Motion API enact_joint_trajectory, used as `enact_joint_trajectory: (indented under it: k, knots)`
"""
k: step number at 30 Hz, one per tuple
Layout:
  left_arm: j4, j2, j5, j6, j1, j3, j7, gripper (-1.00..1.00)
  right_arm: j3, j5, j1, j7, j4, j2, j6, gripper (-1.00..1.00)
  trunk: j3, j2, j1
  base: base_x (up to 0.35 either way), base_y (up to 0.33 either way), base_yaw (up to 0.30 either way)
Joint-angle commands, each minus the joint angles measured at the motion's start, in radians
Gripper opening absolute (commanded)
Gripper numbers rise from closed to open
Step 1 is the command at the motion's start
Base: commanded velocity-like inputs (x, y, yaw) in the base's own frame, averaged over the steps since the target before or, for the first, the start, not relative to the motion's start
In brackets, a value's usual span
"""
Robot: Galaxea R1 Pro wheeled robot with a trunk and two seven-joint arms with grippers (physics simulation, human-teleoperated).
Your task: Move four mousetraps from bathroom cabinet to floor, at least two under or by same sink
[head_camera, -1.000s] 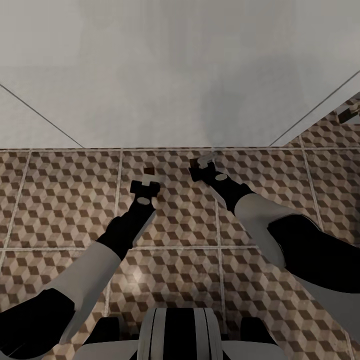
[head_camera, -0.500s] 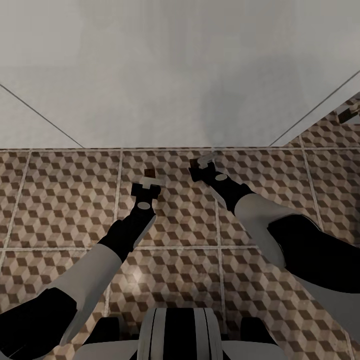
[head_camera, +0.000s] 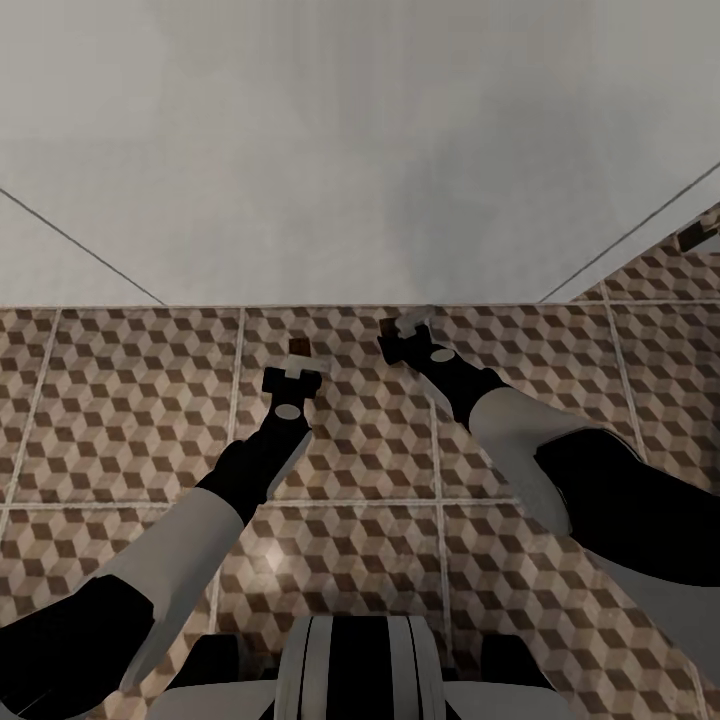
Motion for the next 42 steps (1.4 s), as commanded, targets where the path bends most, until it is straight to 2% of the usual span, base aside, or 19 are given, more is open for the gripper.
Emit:
enact_joint_trajectory:
  k: [1, 42]
  knots:
    - [-0.001, 0.001, 0.007, 0.005, -0.001, -0.005, 0.008, -1.00, 0.000, 0.004, -0.001, 0.001, 0.001, 0.000, -0.004, -1.00, 0.000, 0.000, 0.000, 0.087, 0.000, 0.000]
    - [0.007, -0.001, 0.007, 0.002, 0.001, -0.005, 0.009, -1.00, 0.000, 0.004, -0.001, 0.001, 0.009, 0.000, -0.017, -1.00, 0.000, 0.000, 0.000, 0.005, 0.000, 0.000]
